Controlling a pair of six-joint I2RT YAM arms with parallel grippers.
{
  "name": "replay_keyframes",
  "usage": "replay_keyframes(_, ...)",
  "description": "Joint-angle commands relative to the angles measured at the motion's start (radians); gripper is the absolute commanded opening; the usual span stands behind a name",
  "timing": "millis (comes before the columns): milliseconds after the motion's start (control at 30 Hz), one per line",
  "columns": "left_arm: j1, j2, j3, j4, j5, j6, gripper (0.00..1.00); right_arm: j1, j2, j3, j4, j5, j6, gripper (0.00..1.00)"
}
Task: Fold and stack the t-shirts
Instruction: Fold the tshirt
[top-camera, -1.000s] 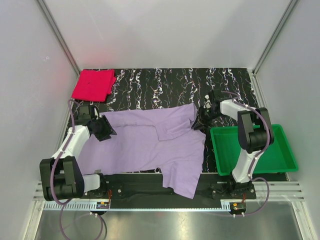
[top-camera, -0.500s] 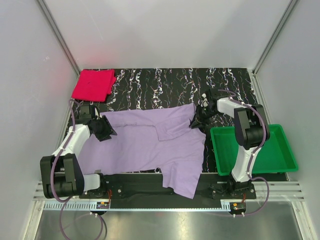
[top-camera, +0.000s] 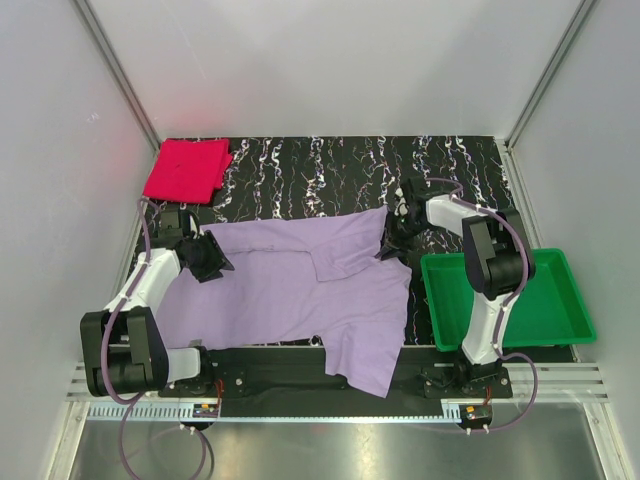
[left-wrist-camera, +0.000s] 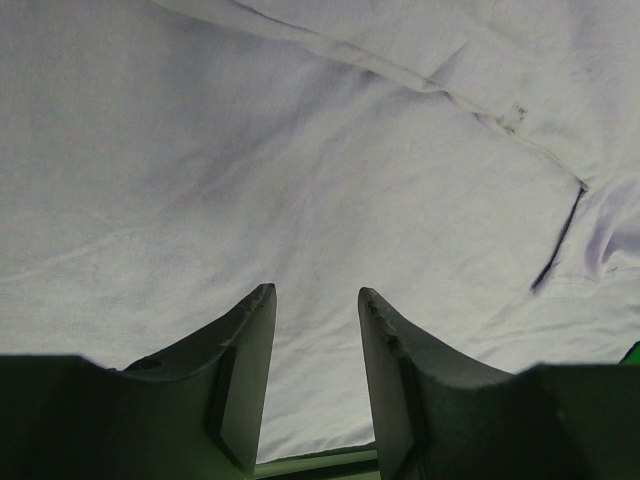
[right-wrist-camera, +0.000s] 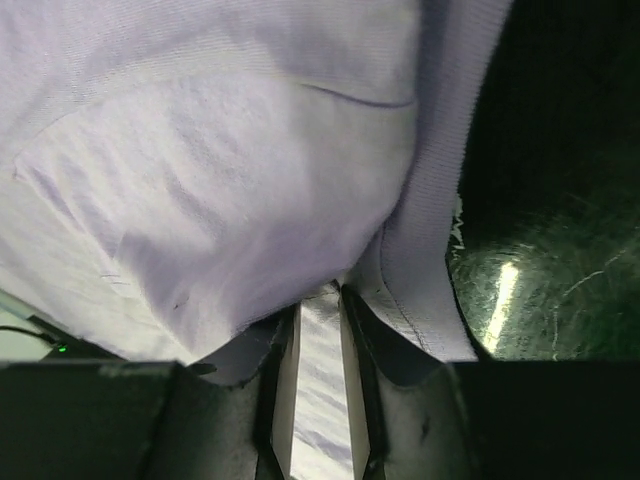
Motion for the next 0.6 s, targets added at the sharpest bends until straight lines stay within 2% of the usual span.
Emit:
replay_keyframes(0, -0.003, -0.001, 0.021, 0.033, 0.025, 0.015, 0.44, 0.045, 0.001, 0.035, -0.049, 0.108, -0.047, 0.29)
replay_keyframes(133, -0.003, -0.006, 0.021, 0.03, 0.025, 0.018, 0.44, 0.063, 0.012, 0.044, -0.058, 0.137, -0.043, 0.22)
replay_keyframes(167, -0.003, -0.008, 0.02, 0.03, 0.024, 0.018, 0.44, 0.066, 0.009, 0.044, -0.06, 0.143, -0.04, 0.19)
replay_keyframes(233, -0.003, -0.011, 0.017, 0.028, 0.024, 0.02, 0.44, 0.068, 0.004, 0.044, -0.063, 0.155, -0.04, 0.06)
replay_keyframes(267, -0.003, -0.012, 0.018, 0.027, 0.022, 0.02, 0.44, 0.069, 0.003, 0.044, -0.068, 0.155, -0.038, 0.05)
replay_keyframes(467, -0.003, -0.02, 0.009, 0.031, 0.024, 0.017, 0.44, 0.069, -0.048, 0.073, -0.121, 0.212, -0.047, 0.06)
replay_keyframes(567, -0.005, -0.024, 0.003, 0.037, 0.025, 0.009, 0.44, 0.069, -0.053, 0.098, -0.149, 0.227, -0.073, 0.15)
